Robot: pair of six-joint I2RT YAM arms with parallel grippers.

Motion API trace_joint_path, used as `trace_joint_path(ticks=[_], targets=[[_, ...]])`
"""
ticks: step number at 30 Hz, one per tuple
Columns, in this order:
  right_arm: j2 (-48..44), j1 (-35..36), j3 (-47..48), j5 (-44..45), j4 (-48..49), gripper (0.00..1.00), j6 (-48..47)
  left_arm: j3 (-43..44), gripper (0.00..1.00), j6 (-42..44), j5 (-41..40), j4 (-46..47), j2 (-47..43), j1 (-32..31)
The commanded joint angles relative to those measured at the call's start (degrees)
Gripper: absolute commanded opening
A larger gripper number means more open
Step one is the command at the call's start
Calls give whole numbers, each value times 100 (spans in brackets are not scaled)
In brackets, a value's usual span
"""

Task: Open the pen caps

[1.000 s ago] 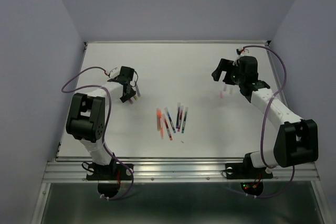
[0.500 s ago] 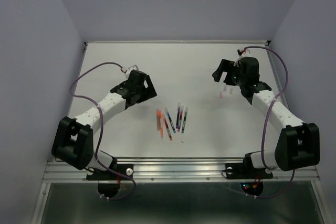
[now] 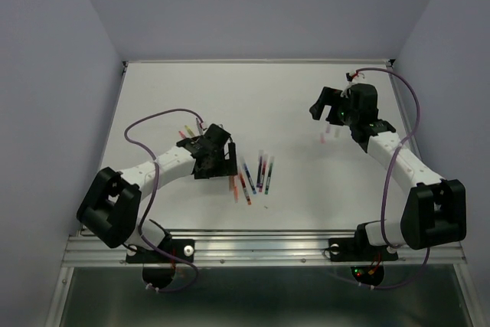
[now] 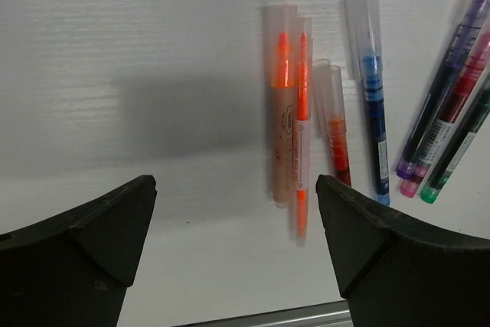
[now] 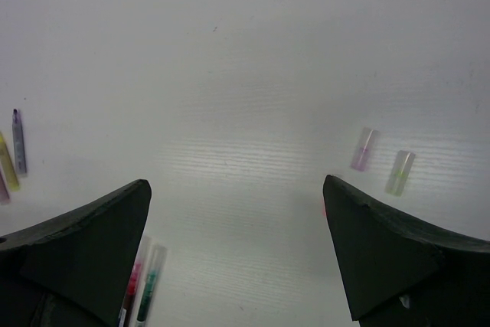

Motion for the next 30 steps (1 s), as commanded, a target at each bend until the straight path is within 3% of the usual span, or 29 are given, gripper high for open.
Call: trace_joint_path(ticks=[1,4,7,30], targets=[[-59,39,-43,127,233,100,-39,29,97,268,-1,-117,169,-64],[-42,39,-43,153,233,100,-31,81,89,295,-150,-248,335,-100],[-68,39,-60,162,233,100,-31,116,89,286,-396,-302,441,-108],[20,39,-43,189,233,100,-48,371,89,312,-80,-91,301,-196]])
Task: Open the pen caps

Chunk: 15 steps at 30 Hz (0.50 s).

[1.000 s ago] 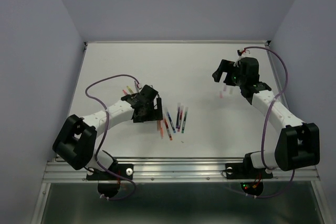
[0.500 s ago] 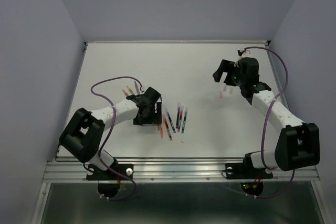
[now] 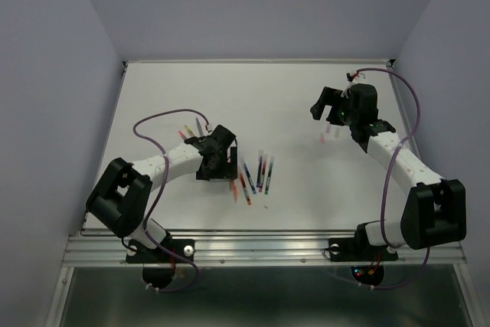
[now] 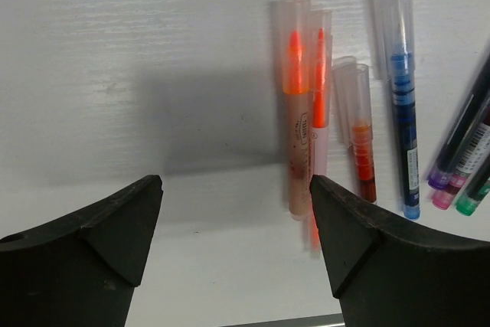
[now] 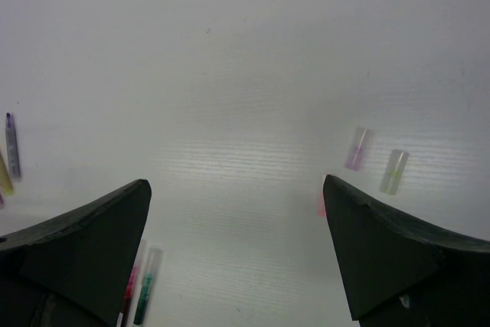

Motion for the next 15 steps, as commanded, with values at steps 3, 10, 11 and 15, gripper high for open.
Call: trace_joint_path(ticks=[3,10,11,15], targets=[[16,39,-40,92,233,100,-57,275,89,65,-43,27,-94,-30],[-46,39,-67,163,225,100,-57,275,86,65,-87,62,170,-30],[-46,39,-67,198,225,100,-66,267,85,65,-105,71,196,-30],[-37,39,-58,198,225,100,-57,293,84,48,-166,97,345,-30]])
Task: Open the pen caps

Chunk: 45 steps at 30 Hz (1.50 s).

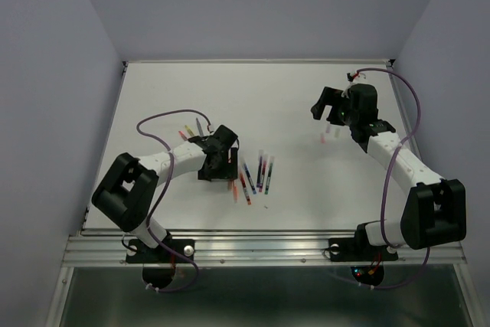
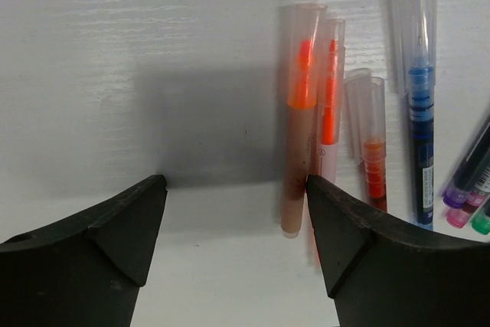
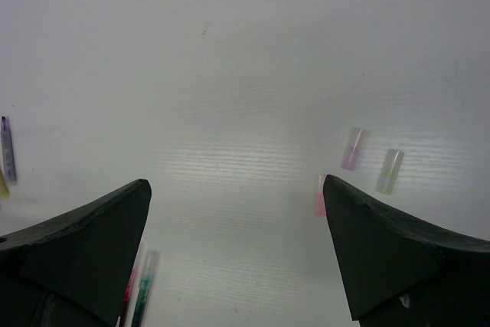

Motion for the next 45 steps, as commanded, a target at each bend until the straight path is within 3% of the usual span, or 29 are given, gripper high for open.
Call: trace_joint_path(ticks=[1,6,9,10,13,17,21,24,27,31,35,37,40,42,45], targets=[[-31,39,-56,102,225,100,-63,197,84,43,-144,71,149,-30],[-39,39,-65,163,225,100,-55,197,79,43,-171,36,272,-39],[-30,39,-65,181,225,100,-55,135,70,35,-180,54,255,-48],[-13,39,-65,198,225,100,-55,118,62,52,-171,97,272,-48],[5,39,-56,225,225,100,-55,74,49,96,-127,150,351,-83],[5,39,-56,251,225,100,-55,109,46,105,-276,107,605,-179],[-39,39,-73,304,225,100,-46,91,33,35,-364,89,808,-197],[-83,39,-82,321,225,100,-46,91,20,-44,-522,28,879,-188],[-109,39,-91,287,225,100,-63,161,0,-158,-864,-113,896,-180],[-180,39,-73,-99,268,100,-151,565,0,-282,-1524,-420,738,-188],[-364,39,-222,-1133,776,100,-90,1022,0,-98,-1894,-167,45,-180],[-460,39,-310,-1680,1285,100,85,1023,0,339,-1553,619,-559,-188],[-531,39,-556,-2936,2337,100,515,708,0,833,-227,2147,-1176,-180],[-514,39,-705,-3848,2929,100,988,435,0,1140,868,2758,-1599,-188],[-383,39,-838,-4702,4229,100,1639,302,0,1238,1700,3454,-1828,-197]])
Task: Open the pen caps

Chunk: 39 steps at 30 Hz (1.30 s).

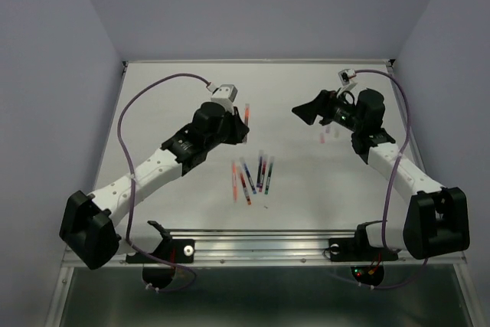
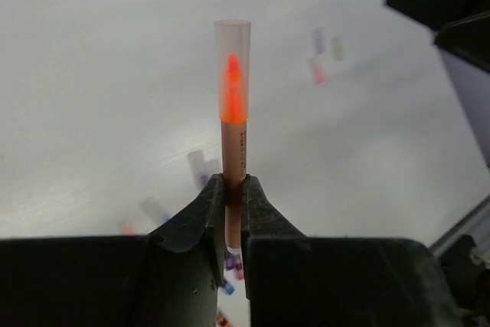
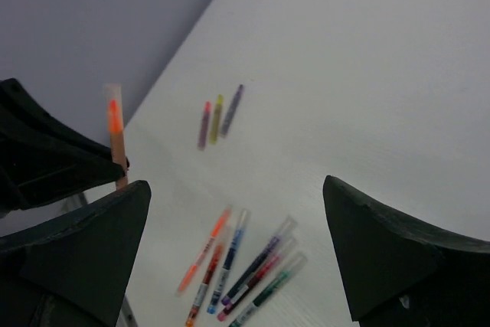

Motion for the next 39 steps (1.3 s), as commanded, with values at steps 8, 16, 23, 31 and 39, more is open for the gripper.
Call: trace_joint_path(ticks=[8,16,23,31,39], targets=[[429,311,-25,-2227,3916,100,2324,-229,0,552,2343,2174,-233,-38],[710,768,388,-1728,3179,91,1912,-132,0,465,2476,2411,-127,-73],[982,1006,617,-1507,3213,68,2008,-62,0,394,2493,2437,75,-90],[1053,1172,784,-1278,2494,45,1666,-229,0,131,2476,2876,40,-108],[1018,1173,775,-1190,2264,29,1569,-273,0,25,2388,3026,40,-108]])
